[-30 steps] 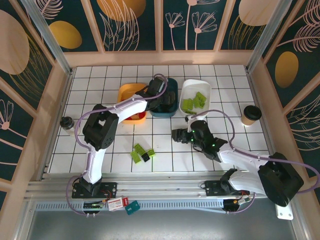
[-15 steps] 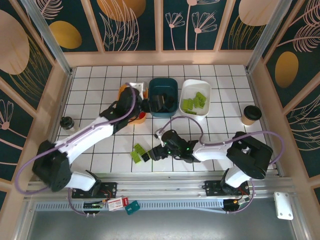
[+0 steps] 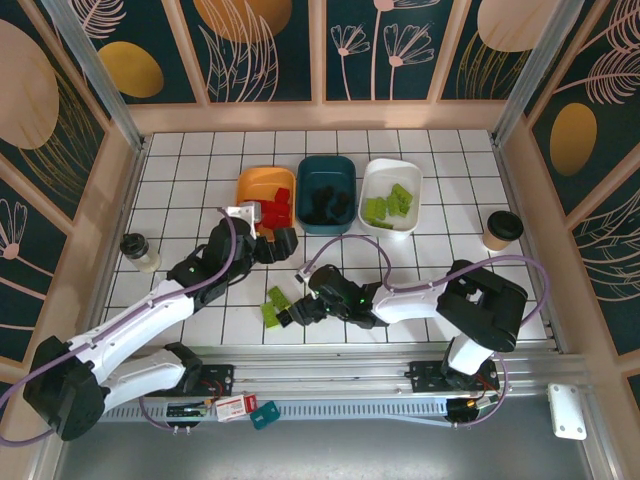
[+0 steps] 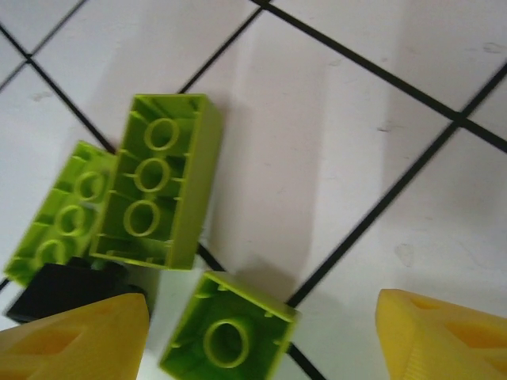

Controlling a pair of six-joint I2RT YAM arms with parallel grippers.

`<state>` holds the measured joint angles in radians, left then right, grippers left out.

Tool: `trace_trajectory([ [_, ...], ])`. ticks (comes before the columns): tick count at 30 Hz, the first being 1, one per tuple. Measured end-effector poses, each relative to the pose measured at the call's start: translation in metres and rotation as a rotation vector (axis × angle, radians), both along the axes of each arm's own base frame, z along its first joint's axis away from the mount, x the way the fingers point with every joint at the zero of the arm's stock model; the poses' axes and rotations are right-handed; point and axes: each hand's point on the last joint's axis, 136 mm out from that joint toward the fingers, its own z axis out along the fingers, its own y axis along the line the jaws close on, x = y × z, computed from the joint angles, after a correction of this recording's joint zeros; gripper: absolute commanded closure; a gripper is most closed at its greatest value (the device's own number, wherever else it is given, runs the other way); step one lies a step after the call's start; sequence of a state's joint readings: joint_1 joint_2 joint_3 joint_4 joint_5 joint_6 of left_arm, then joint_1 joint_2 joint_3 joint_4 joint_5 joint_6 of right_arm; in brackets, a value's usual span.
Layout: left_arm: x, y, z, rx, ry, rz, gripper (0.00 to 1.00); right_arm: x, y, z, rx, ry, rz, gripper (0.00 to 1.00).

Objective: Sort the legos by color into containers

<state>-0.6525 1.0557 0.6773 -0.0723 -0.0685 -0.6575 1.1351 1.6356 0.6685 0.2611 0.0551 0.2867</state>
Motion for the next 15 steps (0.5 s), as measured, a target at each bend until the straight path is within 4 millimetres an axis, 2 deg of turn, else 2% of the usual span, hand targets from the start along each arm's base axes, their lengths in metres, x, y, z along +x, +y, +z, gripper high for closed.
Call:
trace_trajectory([
  [5, -0.006, 0.004, -0.012, 0.014, 0.033, 0.006, 0.01, 0.005, -0.004, -0.001, -0.013, -0.010, -0.028, 0.34],
  [8, -0.007, 0.006, -0.013, 0.020, 0.037, 0.010, 0.01, 0.011, -0.006, -0.001, -0.027, -0.017, -0.060, 0.36],
  [12, -0.007, 0.008, -0.012, 0.023, 0.034, 0.016, 0.02, 0.019, -0.011, -0.001, -0.025, -0.011, -0.090, 0.33],
  [15, -0.008, 0.009, -0.013, 0.027, 0.036, 0.018, 0.02, 0.020, -0.011, -0.002, -0.026, -0.010, -0.089, 0.38],
])
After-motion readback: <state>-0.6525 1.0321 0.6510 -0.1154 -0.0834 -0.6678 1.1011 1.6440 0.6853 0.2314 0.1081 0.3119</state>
